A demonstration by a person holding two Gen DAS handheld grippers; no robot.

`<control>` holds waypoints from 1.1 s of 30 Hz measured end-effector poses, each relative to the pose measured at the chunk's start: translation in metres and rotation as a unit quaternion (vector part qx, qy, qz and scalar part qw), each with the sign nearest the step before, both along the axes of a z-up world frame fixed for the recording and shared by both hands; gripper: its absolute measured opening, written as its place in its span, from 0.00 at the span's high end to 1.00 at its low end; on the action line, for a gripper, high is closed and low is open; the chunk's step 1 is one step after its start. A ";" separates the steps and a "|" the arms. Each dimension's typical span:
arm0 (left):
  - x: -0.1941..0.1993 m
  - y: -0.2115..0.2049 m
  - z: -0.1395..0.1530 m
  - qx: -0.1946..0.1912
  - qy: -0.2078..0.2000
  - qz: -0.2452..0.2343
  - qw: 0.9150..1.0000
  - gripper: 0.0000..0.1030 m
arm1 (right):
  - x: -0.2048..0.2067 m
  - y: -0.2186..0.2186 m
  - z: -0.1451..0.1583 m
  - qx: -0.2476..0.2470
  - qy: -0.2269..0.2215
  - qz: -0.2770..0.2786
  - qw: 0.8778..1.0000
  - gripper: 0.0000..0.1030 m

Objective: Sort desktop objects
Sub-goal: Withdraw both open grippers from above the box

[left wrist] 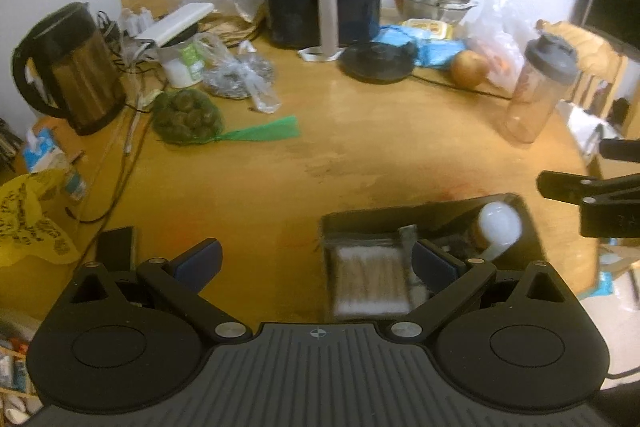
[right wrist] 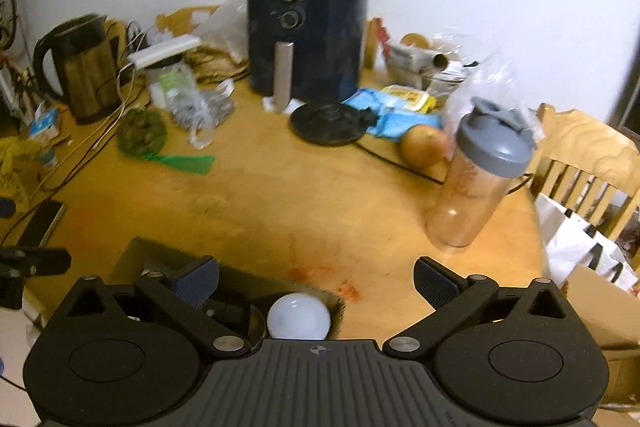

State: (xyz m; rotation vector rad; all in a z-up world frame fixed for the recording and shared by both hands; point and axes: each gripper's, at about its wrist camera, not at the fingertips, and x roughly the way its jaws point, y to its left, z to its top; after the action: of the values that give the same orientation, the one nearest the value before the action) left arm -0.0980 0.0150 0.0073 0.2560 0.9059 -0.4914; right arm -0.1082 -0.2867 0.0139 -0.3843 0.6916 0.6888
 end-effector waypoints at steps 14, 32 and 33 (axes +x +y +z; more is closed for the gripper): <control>0.010 -0.021 -0.014 0.044 0.083 -0.027 0.995 0.00 | 0.017 0.004 -0.021 -0.109 0.114 -0.057 0.986 0.00; 0.025 -0.010 -0.057 0.100 0.210 -0.013 0.973 0.00 | 0.023 0.010 -0.064 -0.156 0.261 -0.088 0.948 0.00; 0.026 -0.010 -0.058 0.100 0.213 -0.014 0.972 0.00 | 0.023 0.010 -0.065 -0.157 0.264 -0.092 0.947 0.00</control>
State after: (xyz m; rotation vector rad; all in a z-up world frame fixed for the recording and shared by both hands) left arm -0.0719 0.0054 -0.0509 0.3553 1.3768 -0.4904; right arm -0.0848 -0.2770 -0.0508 -0.4246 1.3400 0.5021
